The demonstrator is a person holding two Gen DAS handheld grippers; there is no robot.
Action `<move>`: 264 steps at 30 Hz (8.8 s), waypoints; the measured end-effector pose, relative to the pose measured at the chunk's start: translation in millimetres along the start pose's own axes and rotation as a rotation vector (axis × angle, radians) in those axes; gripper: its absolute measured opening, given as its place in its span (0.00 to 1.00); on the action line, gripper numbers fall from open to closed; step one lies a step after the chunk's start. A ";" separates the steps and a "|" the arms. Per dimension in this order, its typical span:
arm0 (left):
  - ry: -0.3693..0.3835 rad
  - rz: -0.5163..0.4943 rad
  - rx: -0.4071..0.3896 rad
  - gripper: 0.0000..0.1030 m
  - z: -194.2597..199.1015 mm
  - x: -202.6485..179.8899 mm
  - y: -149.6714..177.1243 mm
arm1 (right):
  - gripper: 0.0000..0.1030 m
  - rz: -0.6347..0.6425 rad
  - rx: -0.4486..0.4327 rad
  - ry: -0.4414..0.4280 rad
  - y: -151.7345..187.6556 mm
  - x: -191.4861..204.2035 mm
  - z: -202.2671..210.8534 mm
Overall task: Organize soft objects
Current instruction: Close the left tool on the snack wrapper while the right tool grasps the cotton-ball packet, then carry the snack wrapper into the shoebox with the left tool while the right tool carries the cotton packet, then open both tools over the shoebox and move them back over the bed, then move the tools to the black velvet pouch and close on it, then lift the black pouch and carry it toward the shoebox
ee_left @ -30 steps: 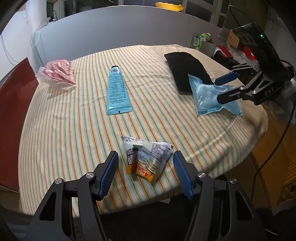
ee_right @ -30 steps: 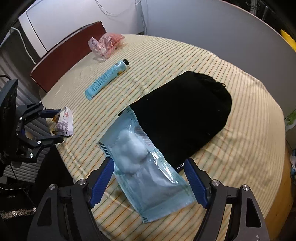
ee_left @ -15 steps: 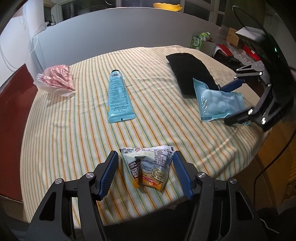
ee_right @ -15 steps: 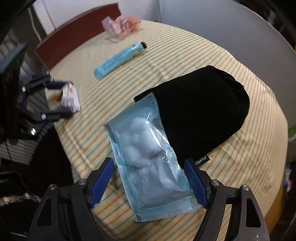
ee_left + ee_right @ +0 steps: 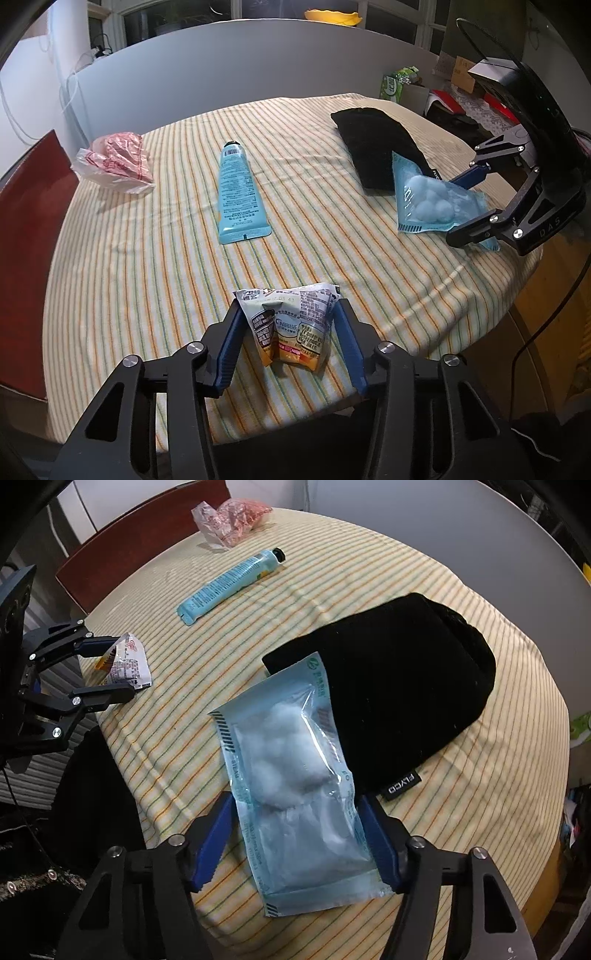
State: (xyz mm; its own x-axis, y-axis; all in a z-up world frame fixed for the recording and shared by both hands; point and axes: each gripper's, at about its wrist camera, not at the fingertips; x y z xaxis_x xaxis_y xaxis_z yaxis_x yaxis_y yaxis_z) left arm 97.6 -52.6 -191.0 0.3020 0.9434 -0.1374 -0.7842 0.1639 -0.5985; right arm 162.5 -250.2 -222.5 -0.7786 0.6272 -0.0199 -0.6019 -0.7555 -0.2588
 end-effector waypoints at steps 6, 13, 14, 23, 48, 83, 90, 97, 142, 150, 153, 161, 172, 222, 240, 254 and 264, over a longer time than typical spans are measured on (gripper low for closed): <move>0.000 0.001 -0.006 0.44 -0.8 -1.1 -0.4 | 0.59 0.035 0.007 0.024 4.2 9.0 5.1; 0.012 0.026 -0.014 0.40 0.9 3.4 -0.7 | 0.38 -0.016 0.004 0.005 0.0 2.7 6.2; 0.015 0.030 -0.016 0.40 1.6 4.7 -0.7 | 0.35 -0.026 -0.001 -0.001 0.9 1.4 7.9; 0.018 0.053 -0.052 0.40 11.0 11.9 -2.8 | 0.26 -0.096 -0.040 0.011 15.1 -5.7 19.8; -0.094 0.170 -0.264 0.40 121.5 103.4 -22.6 | 0.24 0.001 -0.337 -0.055 -104.9 47.3 114.0; -0.505 0.330 -0.287 0.40 134.5 272.0 -26.4 | 0.25 0.063 -0.365 -0.096 -405.5 116.3 44.6; -0.496 0.340 -0.283 0.43 131.5 276.5 -29.5 | 0.27 0.041 -0.344 -0.104 -429.8 122.3 22.0; -0.473 0.367 -0.292 0.66 132.1 278.2 -30.0 | 0.61 0.046 -0.340 -0.070 -431.4 126.5 18.1; -0.384 0.406 -0.373 0.66 176.0 237.2 -25.6 | 0.65 0.015 -0.490 -0.076 -288.6 107.1 90.8; -0.343 0.406 -0.393 0.73 184.2 223.8 -23.7 | 0.72 -0.034 -0.523 -0.040 -237.8 89.1 106.7; -0.326 0.397 -0.394 0.73 184.3 216.1 -23.5 | 0.74 -0.055 -0.527 -0.020 -217.9 81.3 111.2; -0.247 0.380 -0.387 0.73 181.4 189.4 -22.0 | 0.76 -0.145 -0.536 0.016 -157.0 56.2 121.7; -0.113 0.315 -0.337 0.73 150.0 129.9 -30.5 | 0.76 -0.317 -0.546 0.088 -57.4 10.2 142.7; 0.267 0.104 0.047 0.61 -61.2 -55.2 -106.9 | 0.61 -0.706 -0.439 -0.230 33.6 -110.7 13.7; 0.273 0.034 0.055 0.27 -68.7 -71.3 -104.6 | 0.31 -0.699 -0.416 -0.273 17.8 -106.1 -1.5; 0.292 0.061 -0.036 0.25 -25.3 -59.3 -105.6 | 0.23 -0.677 -0.461 -0.248 13.1 -93.5 33.0; 0.260 0.119 -0.154 0.25 34.9 -9.3 -104.8 | 0.23 -0.561 -0.508 -0.246 -40.5 -57.2 72.7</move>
State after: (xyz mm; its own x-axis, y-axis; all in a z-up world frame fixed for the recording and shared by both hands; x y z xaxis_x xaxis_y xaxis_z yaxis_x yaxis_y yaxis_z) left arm 158.0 -68.5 -99.4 0.3567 0.8450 -0.3985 -0.7374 -0.0073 -0.6754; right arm 218.5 -269.3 -140.7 -0.4356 0.7842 0.4420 -0.8075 -0.1234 -0.5769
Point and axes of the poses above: each gripper's, at about its wrist camera, not at the fingertips, and z roughly against the way its jaws point, x to its left, y to its underside, and after that the axes turned 11 degrees about z, right-handed
